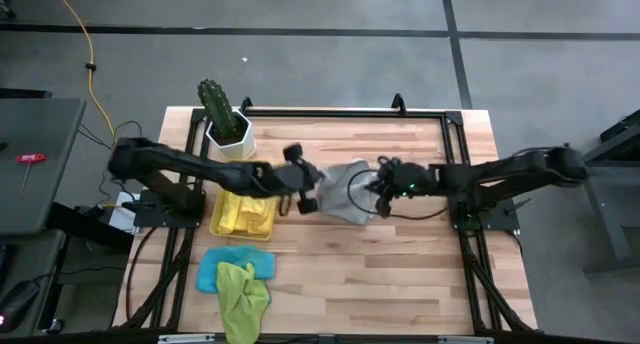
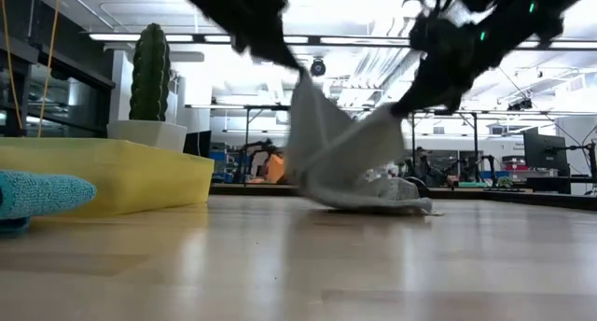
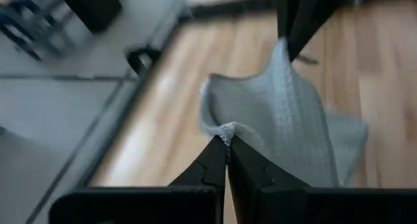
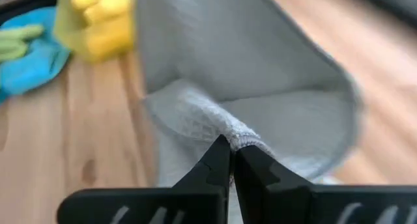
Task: Fold microfiber towels
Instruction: Fold the gray microfiber towel
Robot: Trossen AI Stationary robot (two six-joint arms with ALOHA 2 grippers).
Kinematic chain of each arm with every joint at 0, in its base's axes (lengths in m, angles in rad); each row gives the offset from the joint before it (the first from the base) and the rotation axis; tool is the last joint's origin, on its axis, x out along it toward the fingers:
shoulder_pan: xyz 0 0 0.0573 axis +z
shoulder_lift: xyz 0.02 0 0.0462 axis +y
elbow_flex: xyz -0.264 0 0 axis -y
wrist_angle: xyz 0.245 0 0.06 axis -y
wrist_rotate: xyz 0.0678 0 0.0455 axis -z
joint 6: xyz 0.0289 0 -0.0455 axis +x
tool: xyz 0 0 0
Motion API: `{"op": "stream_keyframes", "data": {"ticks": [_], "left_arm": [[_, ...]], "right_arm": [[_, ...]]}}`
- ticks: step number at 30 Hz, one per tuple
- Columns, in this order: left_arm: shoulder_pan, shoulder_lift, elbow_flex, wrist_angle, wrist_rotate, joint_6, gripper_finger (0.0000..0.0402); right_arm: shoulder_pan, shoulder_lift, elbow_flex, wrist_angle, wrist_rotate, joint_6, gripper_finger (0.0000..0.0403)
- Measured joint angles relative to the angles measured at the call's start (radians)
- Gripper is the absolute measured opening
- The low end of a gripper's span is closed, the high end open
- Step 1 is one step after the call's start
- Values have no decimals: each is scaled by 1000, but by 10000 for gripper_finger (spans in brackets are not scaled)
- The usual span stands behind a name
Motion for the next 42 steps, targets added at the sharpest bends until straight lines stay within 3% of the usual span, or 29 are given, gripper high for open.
{"op": "stream_keyframes", "data": {"ticks": [5, 14, 22, 29, 35, 42], "left_arm": [[48, -147, 106, -94, 0, 39, 0], [160, -154, 410, -378, 0, 94, 0], [234, -151, 460, -409, 2, 134, 0], [289, -142, 460, -395, 2, 146, 0], [311, -145, 460, -385, -45, 158, 0], [322, -143, 460, -315, -113, 288, 0]], "right_arm": [[-2, -122, 206, -382, 144, -32, 1], [-3, -61, 680, -961, 309, -46, 0], [-3, -30, 830, -1332, 406, 99, 0], [-17, -32, 835, -1504, 537, 192, 0], [-90, -33, 835, -1498, 605, 136, 0], [-160, -33, 835, -1435, 755, 62, 0]]}}
